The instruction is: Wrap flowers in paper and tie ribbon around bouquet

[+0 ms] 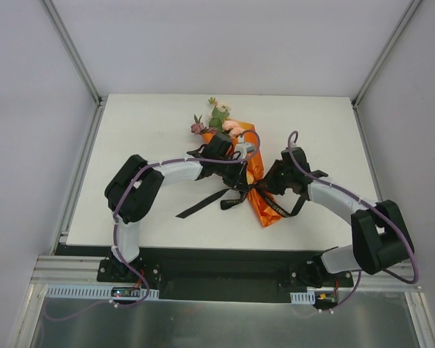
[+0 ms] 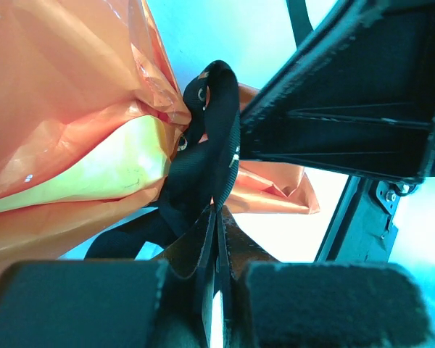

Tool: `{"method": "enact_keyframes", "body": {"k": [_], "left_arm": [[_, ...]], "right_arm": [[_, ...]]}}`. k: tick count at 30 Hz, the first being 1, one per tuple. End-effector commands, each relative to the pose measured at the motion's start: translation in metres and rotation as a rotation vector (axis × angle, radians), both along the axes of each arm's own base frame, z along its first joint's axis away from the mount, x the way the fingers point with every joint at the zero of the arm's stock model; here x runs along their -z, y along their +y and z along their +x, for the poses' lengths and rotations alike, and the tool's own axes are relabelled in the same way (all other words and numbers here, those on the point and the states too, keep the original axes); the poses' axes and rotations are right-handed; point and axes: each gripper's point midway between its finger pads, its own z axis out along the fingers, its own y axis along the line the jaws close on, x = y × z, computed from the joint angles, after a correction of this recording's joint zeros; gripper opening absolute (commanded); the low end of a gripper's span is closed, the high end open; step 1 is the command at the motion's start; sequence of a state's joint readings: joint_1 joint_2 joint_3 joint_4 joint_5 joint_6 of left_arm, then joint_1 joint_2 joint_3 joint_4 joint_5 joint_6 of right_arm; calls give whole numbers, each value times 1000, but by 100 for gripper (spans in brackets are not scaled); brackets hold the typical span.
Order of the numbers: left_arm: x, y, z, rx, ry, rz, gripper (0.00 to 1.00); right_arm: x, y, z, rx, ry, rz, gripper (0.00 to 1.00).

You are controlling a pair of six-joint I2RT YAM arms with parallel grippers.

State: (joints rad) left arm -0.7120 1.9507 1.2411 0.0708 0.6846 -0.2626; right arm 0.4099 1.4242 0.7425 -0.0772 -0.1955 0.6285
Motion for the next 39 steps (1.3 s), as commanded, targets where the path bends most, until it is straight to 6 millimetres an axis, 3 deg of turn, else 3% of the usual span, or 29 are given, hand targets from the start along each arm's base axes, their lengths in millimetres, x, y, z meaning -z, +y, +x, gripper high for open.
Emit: {"method": "enact_keyframes", "body": {"k": [1,8,12,13,24,27,30,39], "left_arm": [[-13,-7,3,16,-10,-49,0],[-19,-9,2,20,-5,-62,0],[-21,-10,1,22,-8,-66,0],[-21,-9,1,19,-8,-65,0],[-23,-7,-4,23,-9,-68,0],[-24,-7,-5,26,-11,-72,0],[-28,-8,-5,28,-11,-79,0],[-31,-7,-14,57,-11,-91,0]], "right_arm": [[-15,-18,-15,-12,-6,-76,24],[-28,-28,-28,-14,-19,-99,30],[-40,-11,-30,-6,-9,16,38],[-47,-7,-26,24,-17,65,45],[-34,13,-24,181,106,273,51],[-28,11,-21,231,121,279,50],[-21,12,-19,253,152,280,40],[-9,12,-4,253,129,246,39]]}}
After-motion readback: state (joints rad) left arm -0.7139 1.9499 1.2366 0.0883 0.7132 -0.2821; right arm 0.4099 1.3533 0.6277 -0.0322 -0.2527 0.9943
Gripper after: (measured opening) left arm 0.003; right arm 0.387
